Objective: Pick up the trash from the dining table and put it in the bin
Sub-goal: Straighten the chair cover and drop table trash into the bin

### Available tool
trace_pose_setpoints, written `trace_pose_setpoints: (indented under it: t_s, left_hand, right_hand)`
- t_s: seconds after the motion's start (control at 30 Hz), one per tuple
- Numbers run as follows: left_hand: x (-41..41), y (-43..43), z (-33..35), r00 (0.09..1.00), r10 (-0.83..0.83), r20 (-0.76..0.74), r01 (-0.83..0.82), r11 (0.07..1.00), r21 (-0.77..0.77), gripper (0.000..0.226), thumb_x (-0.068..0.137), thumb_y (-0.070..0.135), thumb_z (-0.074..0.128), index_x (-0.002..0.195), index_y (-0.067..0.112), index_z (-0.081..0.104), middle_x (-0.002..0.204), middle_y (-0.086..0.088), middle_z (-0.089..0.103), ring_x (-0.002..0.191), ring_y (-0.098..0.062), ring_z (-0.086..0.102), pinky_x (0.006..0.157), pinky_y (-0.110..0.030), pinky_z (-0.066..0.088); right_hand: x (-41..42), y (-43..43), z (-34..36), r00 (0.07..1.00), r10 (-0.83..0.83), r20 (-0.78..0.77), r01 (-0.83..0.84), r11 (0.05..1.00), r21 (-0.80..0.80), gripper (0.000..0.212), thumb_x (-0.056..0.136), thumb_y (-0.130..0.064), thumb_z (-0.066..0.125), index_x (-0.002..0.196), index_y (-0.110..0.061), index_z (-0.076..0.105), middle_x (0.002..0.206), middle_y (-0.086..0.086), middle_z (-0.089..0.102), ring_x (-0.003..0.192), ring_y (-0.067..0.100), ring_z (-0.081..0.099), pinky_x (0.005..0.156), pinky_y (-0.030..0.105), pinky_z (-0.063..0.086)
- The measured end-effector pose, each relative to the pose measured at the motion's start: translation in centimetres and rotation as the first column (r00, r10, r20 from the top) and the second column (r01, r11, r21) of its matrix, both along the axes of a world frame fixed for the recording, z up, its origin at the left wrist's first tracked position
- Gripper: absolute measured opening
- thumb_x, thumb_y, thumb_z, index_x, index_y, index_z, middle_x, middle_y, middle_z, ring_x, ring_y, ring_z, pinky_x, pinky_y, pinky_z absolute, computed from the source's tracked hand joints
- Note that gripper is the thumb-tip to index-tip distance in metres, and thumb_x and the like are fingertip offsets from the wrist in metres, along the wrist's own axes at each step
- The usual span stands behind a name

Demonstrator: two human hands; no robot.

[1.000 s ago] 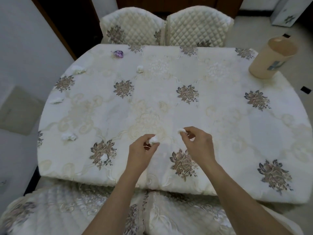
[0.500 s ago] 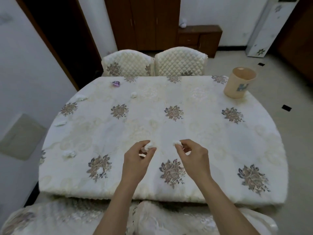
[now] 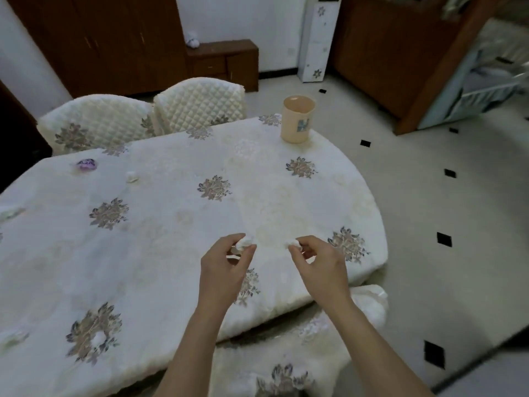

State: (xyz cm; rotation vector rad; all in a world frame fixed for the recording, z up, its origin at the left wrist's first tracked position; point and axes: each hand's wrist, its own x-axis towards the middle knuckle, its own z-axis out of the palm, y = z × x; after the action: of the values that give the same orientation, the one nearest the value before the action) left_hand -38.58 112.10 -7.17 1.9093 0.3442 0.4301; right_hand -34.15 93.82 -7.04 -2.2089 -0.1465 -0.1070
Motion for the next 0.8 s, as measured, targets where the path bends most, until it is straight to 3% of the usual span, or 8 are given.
trace_pose_setpoints:
  t_s: [0.1, 0.23, 0.37, 0.57, 0.8]
  left_hand:
    - [0.9, -2.4, -0.1, 0.993, -0.114, 0.001, 0.114, 0.993, 0.026, 0.020, 0.087, 0.017, 0.073, 0.091, 0.035, 0.066, 0.089, 0.011, 0.068, 0.078, -0.005, 0.062, 0.063, -0.007, 0.046]
    - [2.6, -5.8, -0.4, 0.974, -0.225, -0.010, 0.225, 0.974, 0.022, 0.011, 0.087, 0.017, 0.073, 0.096, 0.022, 0.072, 0.091, 0.009, 0.070, 0.080, -0.004, 0.062, 0.064, -0.007, 0.046]
    - [3.9, -9.4, -0.7, 0.946, -0.324, -0.003, 0.324, 0.946, 0.031, 0.012, 0.087, 0.017, 0.073, 0.095, 0.025, 0.071, 0.091, 0.010, 0.069, 0.079, -0.006, 0.061, 0.064, -0.008, 0.047]
    - [6.4, -15.5, -1.1, 0.916, -0.400, -0.030, 0.401, 0.916, 0.019, 0.011, 0.088, 0.021, 0.072, 0.099, 0.022, 0.072, 0.091, 0.010, 0.069, 0.077, -0.006, 0.061, 0.064, -0.008, 0.045]
    - [11.1, -25.2, -1.3, 0.894, -0.443, -0.070, 0.447, 0.893, 0.048, 0.014, 0.088, 0.019, 0.072, 0.095, 0.032, 0.069, 0.093, 0.015, 0.069, 0.081, -0.001, 0.062, 0.068, -0.007, 0.045]
  right_hand:
    - [-1.0, -2.8, -0.1, 0.993, -0.116, 0.011, 0.116, 0.993, -0.008, 0.008, 0.088, -0.032, 0.069, 0.088, -0.024, 0.072, 0.072, -0.013, 0.067, 0.071, 0.004, 0.062, 0.070, 0.033, 0.053]
    - [-1.8, -6.6, -0.1, 0.968, -0.249, 0.016, 0.249, 0.969, 0.008, 0.005, 0.086, -0.028, 0.071, 0.088, -0.023, 0.073, 0.070, -0.008, 0.068, 0.070, 0.007, 0.062, 0.071, 0.035, 0.053]
    - [-2.0, -10.3, -0.6, 0.941, -0.337, -0.011, 0.337, 0.942, -0.012, 0.007, 0.087, -0.031, 0.070, 0.085, -0.024, 0.071, 0.067, -0.006, 0.066, 0.067, 0.011, 0.062, 0.068, 0.036, 0.053]
    - [-1.2, -16.0, -1.2, 0.919, -0.394, -0.020, 0.394, 0.919, -0.009, 0.010, 0.089, -0.032, 0.068, 0.083, -0.023, 0.070, 0.067, -0.007, 0.066, 0.066, 0.011, 0.062, 0.066, 0.037, 0.053]
    - [3.6, -24.9, -3.2, 0.914, -0.402, -0.059, 0.403, 0.915, 0.017, 0.011, 0.088, -0.035, 0.067, 0.086, -0.025, 0.072, 0.070, -0.011, 0.068, 0.067, 0.007, 0.063, 0.066, 0.036, 0.054]
